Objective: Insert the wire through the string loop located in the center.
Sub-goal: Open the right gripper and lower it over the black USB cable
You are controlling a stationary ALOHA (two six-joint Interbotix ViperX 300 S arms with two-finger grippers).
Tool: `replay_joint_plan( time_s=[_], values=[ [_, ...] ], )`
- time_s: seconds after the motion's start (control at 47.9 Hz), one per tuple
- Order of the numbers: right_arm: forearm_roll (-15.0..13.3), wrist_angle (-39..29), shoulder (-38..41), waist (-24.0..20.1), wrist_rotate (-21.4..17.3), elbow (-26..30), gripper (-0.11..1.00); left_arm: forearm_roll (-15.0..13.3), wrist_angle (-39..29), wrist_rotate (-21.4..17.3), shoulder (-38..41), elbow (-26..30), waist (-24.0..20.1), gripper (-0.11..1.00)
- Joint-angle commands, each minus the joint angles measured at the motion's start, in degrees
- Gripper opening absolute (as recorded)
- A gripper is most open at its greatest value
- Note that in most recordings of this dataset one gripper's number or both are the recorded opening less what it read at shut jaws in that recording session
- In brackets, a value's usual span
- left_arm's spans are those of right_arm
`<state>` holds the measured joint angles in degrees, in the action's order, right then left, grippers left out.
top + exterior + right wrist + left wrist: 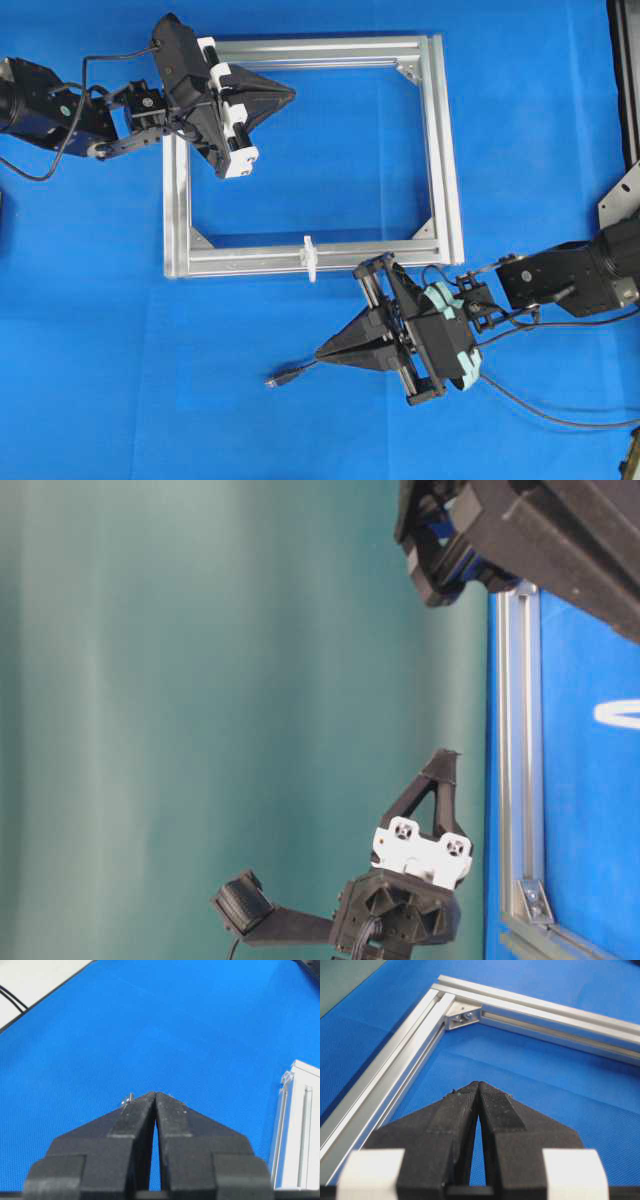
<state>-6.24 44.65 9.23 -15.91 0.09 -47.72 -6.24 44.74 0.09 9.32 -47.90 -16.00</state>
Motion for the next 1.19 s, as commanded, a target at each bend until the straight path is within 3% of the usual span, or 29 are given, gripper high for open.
replay_joint_plan(
  time_s=[0.0,0.104,0.669,0.815,0.982,1.066,1.17],
  values=[
    [-0.3,0.1,-3.3,-0.3,0.2,0.9,0.00,1.0,-1.0,-0.1,-2.4,0.8,0.1,0.00],
    [-0.4,-1.6,-4.3,-0.3,0.2,0.6,-0.05,1.1,-1.8,-0.3,-2.4,0.7,0.0,0.00],
    [-0.4,-3.3,-4.7,-0.4,-0.7,0.6,-0.03,1.1,-1.9,-0.3,-2.5,0.7,0.0,0.00],
    [-0.4,-3.3,-4.7,-1.1,-0.8,0.9,0.21,1.1,-1.9,-0.3,-2.5,0.6,0.0,0.00],
    [-0.1,-4.2,-4.6,-1.1,-0.8,0.9,0.71,1.1,-1.9,-0.2,-2.5,0.7,0.0,0.00],
    [0.4,-4.4,-4.6,-1.1,-0.8,1.0,0.90,1.1,-1.9,-0.2,-2.5,0.7,0.0,0.00],
    [0.9,-4.7,-4.4,-1.2,-0.8,1.1,0.86,1.1,-1.9,-0.2,-2.5,0.7,0.0,0.00]
  ],
)
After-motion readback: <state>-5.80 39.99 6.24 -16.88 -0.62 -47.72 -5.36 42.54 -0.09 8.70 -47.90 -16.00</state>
